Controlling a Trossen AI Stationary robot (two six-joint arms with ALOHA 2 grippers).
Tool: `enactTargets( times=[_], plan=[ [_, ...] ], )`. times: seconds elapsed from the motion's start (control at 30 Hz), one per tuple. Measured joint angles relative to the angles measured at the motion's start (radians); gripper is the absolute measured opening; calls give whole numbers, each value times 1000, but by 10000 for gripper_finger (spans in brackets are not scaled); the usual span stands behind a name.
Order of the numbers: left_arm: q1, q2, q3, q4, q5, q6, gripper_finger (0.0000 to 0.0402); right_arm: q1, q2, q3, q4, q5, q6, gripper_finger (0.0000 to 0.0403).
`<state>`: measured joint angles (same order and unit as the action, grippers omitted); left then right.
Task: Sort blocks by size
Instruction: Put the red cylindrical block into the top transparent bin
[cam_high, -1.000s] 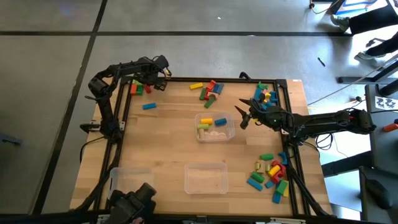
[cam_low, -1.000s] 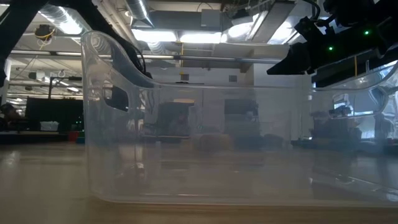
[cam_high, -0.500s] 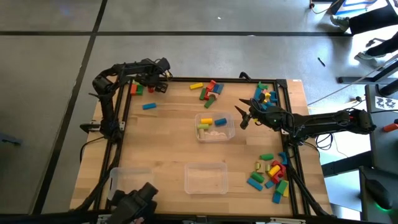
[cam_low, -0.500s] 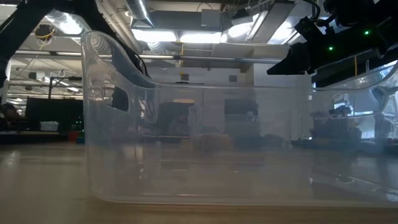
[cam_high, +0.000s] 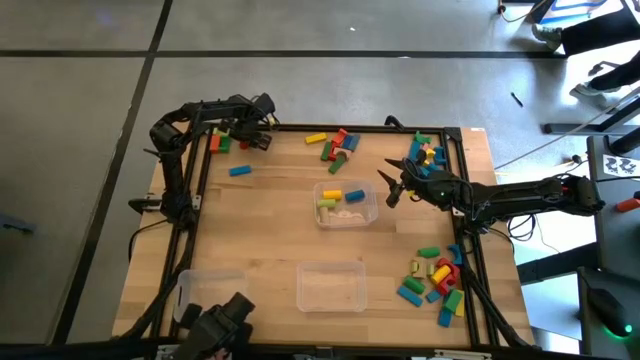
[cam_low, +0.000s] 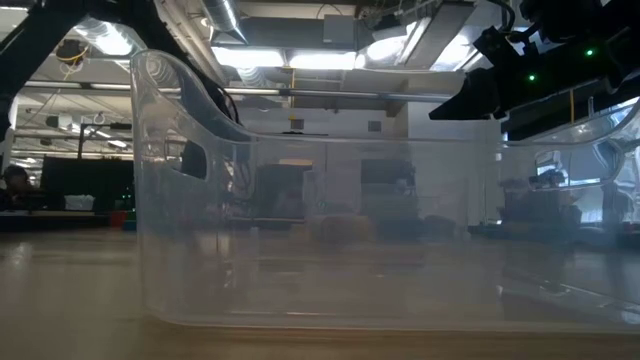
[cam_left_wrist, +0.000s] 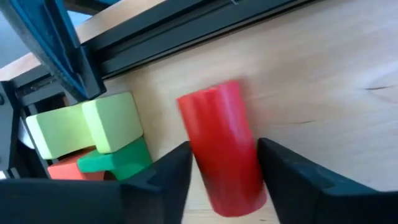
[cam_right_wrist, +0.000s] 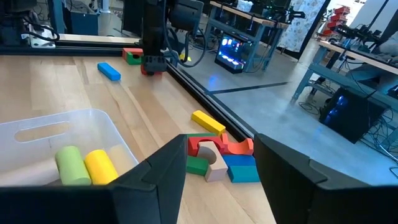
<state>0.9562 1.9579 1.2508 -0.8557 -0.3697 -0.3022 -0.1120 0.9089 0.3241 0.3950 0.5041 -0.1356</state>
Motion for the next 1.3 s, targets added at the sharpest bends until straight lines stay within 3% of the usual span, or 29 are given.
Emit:
enactTargets(
  times=[0.2,0.57,1.0,1.3],
  plan=[
    [-7,-14,-4,7,-7,51,124,0,0,0,0,0,0,186],
    [-90,-179,6,1,-17,92,129,0,0,0,-1,0,0,186],
    [-402,-463,8,155,25,155,137,0,0,0,-2,0,0,186],
    [-605,-480,-6,355,133,235,138,0,0,0,-3,0,0,186]
  ],
)
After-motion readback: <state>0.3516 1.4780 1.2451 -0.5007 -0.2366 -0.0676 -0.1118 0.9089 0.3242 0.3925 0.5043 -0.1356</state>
